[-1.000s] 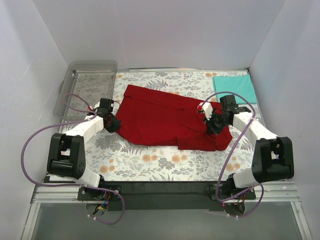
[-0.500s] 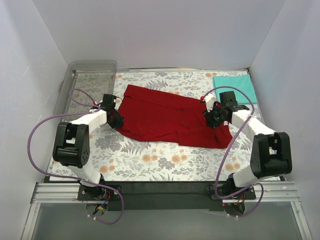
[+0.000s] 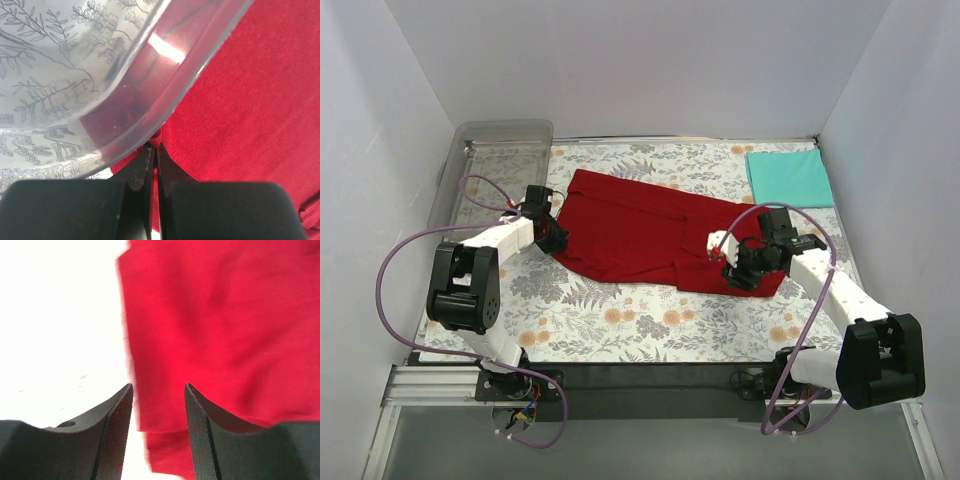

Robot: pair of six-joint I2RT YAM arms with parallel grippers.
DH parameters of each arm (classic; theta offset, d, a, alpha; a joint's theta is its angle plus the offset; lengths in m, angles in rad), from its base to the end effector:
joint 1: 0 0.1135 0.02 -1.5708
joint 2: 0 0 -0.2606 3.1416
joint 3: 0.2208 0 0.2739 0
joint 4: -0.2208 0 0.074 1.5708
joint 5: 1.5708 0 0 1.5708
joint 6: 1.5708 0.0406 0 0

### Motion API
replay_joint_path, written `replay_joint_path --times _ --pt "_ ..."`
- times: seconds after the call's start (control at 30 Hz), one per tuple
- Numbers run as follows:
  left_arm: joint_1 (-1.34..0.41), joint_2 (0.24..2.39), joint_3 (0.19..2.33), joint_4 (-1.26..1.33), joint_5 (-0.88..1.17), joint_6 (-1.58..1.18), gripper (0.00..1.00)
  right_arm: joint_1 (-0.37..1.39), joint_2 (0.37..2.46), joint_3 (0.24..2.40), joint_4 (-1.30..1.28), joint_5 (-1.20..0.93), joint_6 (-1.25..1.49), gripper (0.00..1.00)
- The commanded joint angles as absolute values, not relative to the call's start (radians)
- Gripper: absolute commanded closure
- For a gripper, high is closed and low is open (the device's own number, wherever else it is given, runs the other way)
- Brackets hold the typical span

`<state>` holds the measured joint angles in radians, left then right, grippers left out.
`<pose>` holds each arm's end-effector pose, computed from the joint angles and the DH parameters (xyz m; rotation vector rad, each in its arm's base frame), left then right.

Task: Fold and stack the t-shirts

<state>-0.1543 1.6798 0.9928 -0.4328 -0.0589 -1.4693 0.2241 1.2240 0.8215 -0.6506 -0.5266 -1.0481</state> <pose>0.3392 -0.0503 0.1464 -1.7022 2.1741 -0.4036 0.2439 0.0765 0.2143 -1.5926 1.8628 0.3446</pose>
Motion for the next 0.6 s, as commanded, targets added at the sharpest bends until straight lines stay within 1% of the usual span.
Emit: replay_joint_path --times 0.0,0.2,0.43,0.57 --pt "-0.150 1.652 1.005 -0.423 -0.057 -1.459 1.00 0.241 1.212 0.747 -0.697 -0.503 -1.137 0.55" --pt "-0.150 1.654 1.002 -0.423 -0.051 -1.460 1.00 0.291 1.227 0.663 -0.554 -0.404 -1.062 0.54" --pt "-0.150 1.646 0.996 -0.423 -0.054 -1.456 1.00 0.307 1.290 0.650 -0.479 -0.324 -1.020 0.55" --pt "-0.150 1.649 0.993 -0.419 -0.049 -1.454 1.00 0.310 1.310 0.638 -0.459 -0.308 -1.014 0.57"
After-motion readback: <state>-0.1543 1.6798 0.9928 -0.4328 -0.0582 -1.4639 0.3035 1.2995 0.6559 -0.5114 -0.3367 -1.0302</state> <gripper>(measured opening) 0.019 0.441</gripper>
